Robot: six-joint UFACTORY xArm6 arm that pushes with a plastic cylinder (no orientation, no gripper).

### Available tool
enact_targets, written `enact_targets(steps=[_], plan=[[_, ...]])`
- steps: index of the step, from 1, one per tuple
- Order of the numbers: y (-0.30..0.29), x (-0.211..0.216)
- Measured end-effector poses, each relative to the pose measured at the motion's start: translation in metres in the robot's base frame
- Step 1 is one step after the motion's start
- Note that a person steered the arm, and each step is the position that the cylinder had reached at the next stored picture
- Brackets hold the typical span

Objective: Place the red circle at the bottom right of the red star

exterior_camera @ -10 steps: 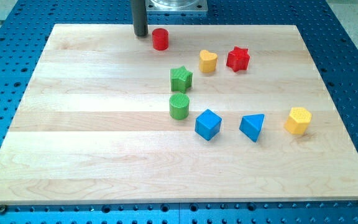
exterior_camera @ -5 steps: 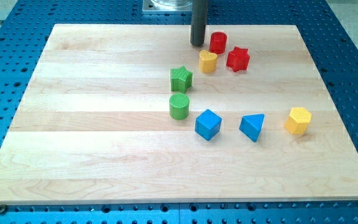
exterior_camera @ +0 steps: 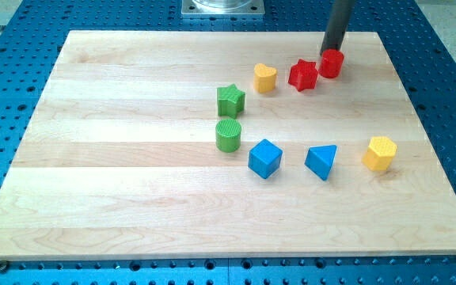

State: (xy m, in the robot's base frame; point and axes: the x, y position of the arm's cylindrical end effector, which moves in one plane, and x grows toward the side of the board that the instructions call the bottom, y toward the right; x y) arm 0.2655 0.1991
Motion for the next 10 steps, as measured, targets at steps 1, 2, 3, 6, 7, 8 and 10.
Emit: enact_targets(steps=[1,2,3,6,7,8,10], plan=[[0.011,0.022],[0.014,0.028],[-0.002,0.012],[-0.021,0.028],[-0.022,0.029],[-0.025,0.042],[0.007,0.053]])
